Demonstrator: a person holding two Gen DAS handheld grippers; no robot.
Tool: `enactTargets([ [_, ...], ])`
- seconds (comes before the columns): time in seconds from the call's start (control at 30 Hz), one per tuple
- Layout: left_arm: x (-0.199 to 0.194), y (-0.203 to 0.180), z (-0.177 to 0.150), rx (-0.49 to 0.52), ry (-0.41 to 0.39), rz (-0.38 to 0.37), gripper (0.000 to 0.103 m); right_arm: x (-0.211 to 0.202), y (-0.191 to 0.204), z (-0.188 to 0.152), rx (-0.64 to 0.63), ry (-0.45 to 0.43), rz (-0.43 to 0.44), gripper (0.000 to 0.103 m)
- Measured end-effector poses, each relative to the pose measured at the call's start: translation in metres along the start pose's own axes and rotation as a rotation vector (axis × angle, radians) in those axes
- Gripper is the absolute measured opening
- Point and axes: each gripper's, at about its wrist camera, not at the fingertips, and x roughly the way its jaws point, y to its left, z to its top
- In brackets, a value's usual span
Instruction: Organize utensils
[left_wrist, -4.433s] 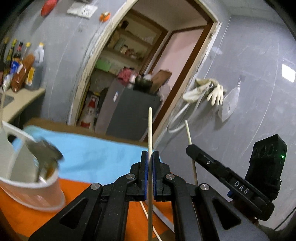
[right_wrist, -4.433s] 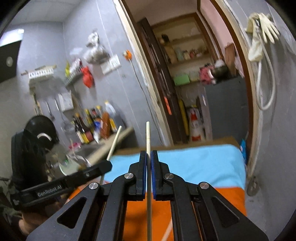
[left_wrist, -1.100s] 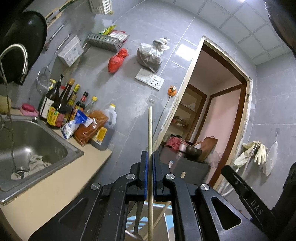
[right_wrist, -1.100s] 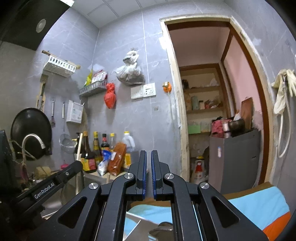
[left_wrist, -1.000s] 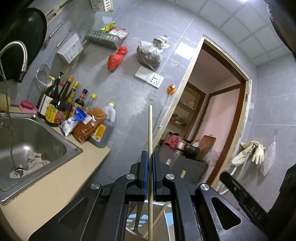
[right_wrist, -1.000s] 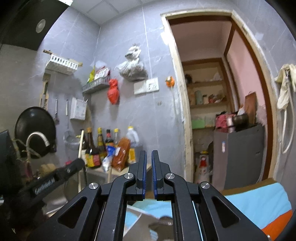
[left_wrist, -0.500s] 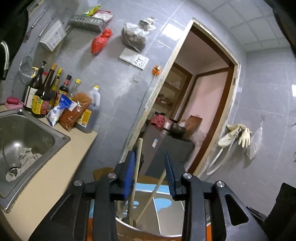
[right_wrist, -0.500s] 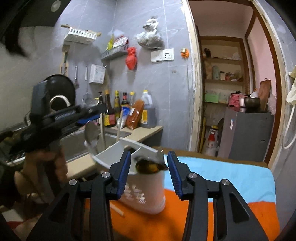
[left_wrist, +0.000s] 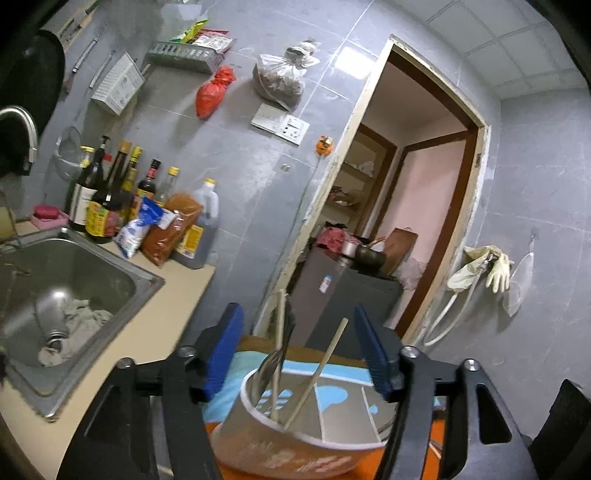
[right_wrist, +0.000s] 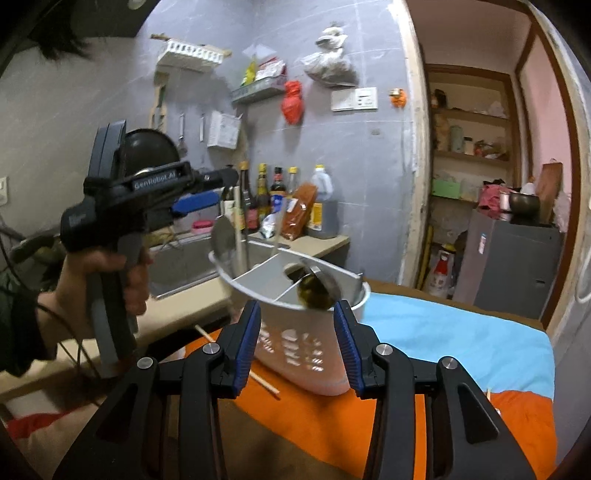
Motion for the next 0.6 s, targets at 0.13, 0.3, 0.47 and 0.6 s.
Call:
enactTargets([
  [0.13,-0.016,0.004,-0.002,-0.009,0.011,0.071,0.076,0.002,0.009,0.004,-0.023,0.000,0.029,0.040],
  [0.3,-0.040,0.008,-0.003,-0.001,0.014,0.203,0.091,0.039,0.034,0.000,-0.109,0.148,0.148,0.033],
  [0.47,-0.058,0.017,-0.011,-0.011,0.040,0.291,0.092,0.096,0.053,-0.006,-0.193,0.332,0.237,0.026],
  [0.6,-0.074,0.021,-0.018,-0.018,0.055,0.332,0.092,0.126,0.053,-0.002,-0.221,0.462,0.299,0.024],
])
